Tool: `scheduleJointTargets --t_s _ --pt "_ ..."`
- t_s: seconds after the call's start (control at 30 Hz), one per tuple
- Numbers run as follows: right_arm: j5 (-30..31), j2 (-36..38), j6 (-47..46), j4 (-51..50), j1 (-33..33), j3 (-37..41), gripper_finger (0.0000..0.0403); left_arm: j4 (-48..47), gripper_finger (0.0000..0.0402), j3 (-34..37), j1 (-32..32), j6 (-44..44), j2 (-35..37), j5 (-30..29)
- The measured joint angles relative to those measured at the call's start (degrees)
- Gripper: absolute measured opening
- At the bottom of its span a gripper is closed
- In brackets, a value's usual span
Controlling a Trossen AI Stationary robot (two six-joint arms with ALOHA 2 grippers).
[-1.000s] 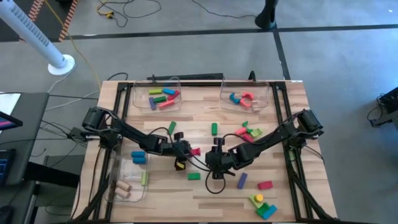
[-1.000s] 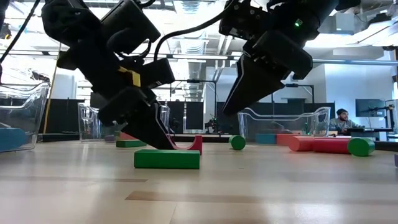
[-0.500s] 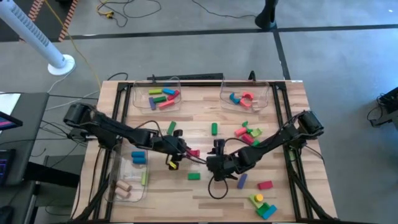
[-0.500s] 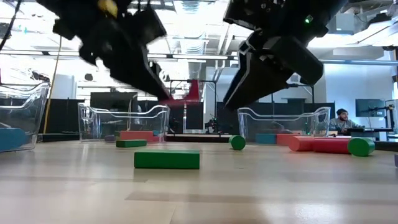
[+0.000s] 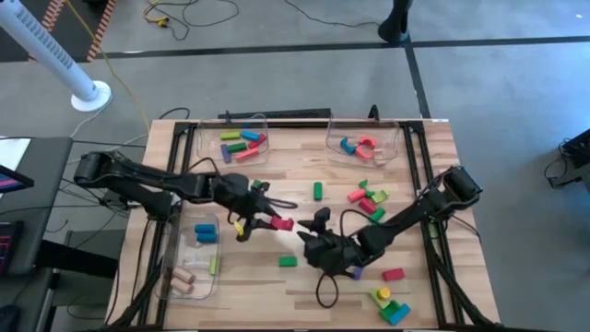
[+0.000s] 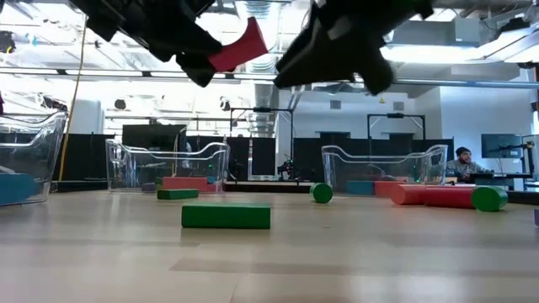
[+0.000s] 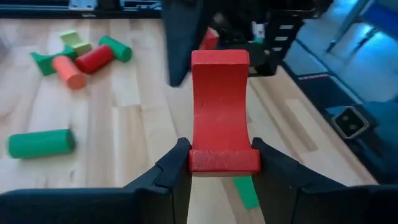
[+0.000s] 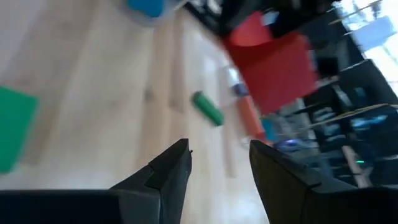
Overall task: Sort blocks by size
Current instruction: Put the red arch block into the top right transparent bin
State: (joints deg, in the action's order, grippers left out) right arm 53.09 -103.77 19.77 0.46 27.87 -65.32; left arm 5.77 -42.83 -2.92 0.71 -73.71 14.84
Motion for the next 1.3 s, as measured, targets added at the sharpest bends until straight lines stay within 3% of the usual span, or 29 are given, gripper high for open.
scheduleJointTargets --t_s 0.17,0.43,0.83,1.3 --pt "4.0 0.0 5.0 4.2 0.3 0.0 0.0226 -0.2 0.0132 0.0 1.3 -0.5 0.0 4.0" --pt "3.7 0.0 11.6 10.6 0.3 0.0 0.0251 -0.2 0.0132 0.0 2.6 -0.5 0.0 9.6" --pt "-5.9 0.0 19.7 18.9 -0.8 0.0 0.0251 -0.3 0.0132 0.0 4.5 -1.5 0.0 15.2" --pt "-6.7 0.0 22.3 21.6 -1.6 0.0 0.0251 -0.1 0.0132 0.0 4.5 -1.6 -0.2 16.2"
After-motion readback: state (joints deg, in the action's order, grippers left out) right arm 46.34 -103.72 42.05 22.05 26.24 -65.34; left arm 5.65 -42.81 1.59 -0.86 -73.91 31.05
